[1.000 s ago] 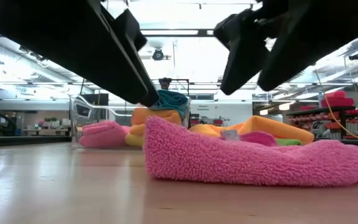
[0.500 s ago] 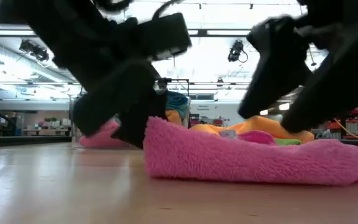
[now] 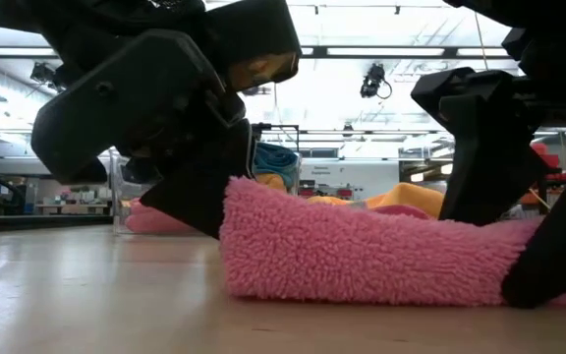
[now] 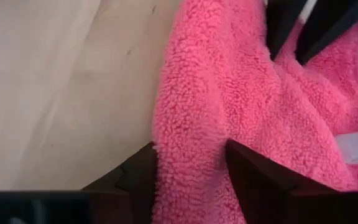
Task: Fold microfiber towels
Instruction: Fold the pink microfiber cloth
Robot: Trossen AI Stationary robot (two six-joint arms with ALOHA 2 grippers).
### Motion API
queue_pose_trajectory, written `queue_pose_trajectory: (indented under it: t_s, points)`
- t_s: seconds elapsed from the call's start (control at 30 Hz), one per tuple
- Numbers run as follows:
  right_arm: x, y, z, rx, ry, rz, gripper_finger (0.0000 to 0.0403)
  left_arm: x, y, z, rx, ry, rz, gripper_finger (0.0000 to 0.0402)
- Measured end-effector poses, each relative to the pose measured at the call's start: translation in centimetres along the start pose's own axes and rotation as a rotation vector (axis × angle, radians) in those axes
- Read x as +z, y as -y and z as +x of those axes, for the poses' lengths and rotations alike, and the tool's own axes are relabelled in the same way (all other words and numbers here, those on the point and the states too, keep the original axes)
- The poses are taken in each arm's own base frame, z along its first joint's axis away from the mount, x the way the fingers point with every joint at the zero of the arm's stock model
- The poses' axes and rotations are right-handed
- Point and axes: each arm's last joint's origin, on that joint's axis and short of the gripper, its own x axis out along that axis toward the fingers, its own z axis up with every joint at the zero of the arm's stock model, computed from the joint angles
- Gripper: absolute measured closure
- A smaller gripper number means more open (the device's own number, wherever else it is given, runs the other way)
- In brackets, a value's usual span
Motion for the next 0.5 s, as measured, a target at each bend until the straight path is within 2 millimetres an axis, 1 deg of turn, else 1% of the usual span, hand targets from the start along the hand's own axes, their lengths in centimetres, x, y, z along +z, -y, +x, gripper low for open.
queue_pose_trajectory:
  t_s: [0.2, 0.27, 0.33, 0.43, 0.5]
  points:
    - [0.2, 0.2, 0.1, 0.076, -0.014, -0.037, 0.0321, 0.0, 0.0, 0.0, 0.012, 0.010, 0.002, 0.0303]
    - [0.3, 0.3, -0.1, 0.108, -0.018, -0.056, 0.0350, 0.2, -0.2, -0.3, 0.027, 0.019, 0.010, 0.0300]
    - [0.3, 0.6, -0.5, 0.127, -0.023, -0.080, 0.0361, 0.4, -0.2, -1.1, 0.029, 0.024, 0.033, 0.0297]
    - [0.8, 0.8, -1.4, 0.160, -0.003, -0.106, 0.0365, 1.2, 0.2, -2.6, 0.011, 0.071, 0.044, 0.0295]
    - [1.1, 1.0, -1.8, 0.212, 0.005, -0.112, 0.0365, 1.5, 0.8, -3.3, -0.014, 0.098, 0.047, 0.0295]
